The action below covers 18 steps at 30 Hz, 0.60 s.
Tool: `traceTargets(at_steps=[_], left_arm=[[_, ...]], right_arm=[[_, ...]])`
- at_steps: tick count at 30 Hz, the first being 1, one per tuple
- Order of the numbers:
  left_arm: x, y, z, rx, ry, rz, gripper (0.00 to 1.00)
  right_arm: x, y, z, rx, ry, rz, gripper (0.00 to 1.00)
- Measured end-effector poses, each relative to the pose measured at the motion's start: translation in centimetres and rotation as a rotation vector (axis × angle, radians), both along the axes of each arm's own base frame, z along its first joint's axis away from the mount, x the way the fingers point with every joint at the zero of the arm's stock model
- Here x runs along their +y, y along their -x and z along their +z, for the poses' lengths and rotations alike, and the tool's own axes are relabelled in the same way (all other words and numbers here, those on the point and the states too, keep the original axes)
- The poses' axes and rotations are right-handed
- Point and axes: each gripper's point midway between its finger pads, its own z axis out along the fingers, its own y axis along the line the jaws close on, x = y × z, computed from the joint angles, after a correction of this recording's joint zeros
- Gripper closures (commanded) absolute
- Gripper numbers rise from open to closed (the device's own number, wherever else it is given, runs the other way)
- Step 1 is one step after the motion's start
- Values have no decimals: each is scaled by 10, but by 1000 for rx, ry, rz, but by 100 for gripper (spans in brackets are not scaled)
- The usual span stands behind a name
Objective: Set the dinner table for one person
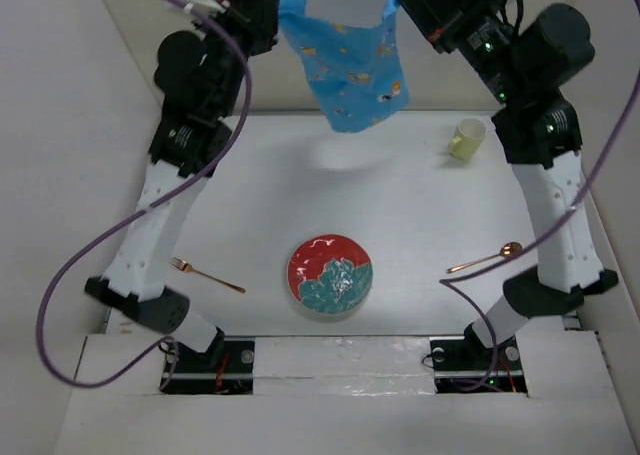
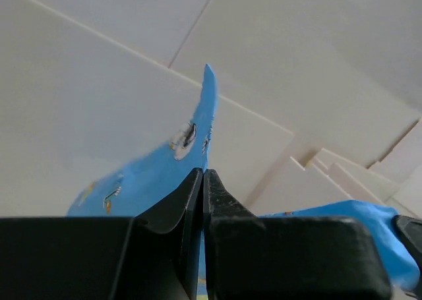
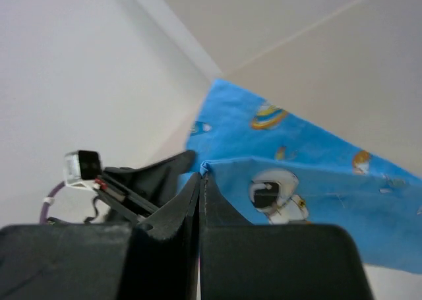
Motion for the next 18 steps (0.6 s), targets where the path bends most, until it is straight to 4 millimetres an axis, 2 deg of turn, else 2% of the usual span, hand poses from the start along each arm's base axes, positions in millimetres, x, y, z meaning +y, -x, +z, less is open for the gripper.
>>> traceTargets(at_steps=[2,3,4,5,7,8,9,11,13,14,15,16,17,18], left_arm=[[24,33,7,-45,21,30,100],[37,46,7,-67,34,50,100],[49,54,-3,-66,37,73,100],[60,55,-21,-51,31,98,100],[87,55,-64,0,29,150,100],[101,47,-91,38,29,184,100],[115,37,-118,75,27,212,100],[148,6,-196,225,35,264,96],[177,-24,-275,402,50,290,91],[192,-43,-318,507,61,302,80],[188,-48,-327,533,78,263,66],[213,-70,-388,672,85,313,66],[222,-77,-424,763,101,310,49],[228,-81,-451,833,109,302,42]], right_arm=[[-9,17,-7,5,12,-4,100],[-7,17,-21,25,28,8,100],[-3,17,-38,46,46,22,100],[6,15,-61,84,75,50,100],[36,3,-129,201,149,115,100],[54,1,-165,267,189,152,100],[76,-2,-212,356,239,192,100],[116,4,-312,539,342,276,99],[149,24,-396,698,448,350,82],[161,33,-424,752,488,376,63],[173,43,-449,793,530,410,51],[182,52,-465,814,559,437,51],[188,60,-478,842,588,465,46],[192,65,-485,859,609,483,43]])
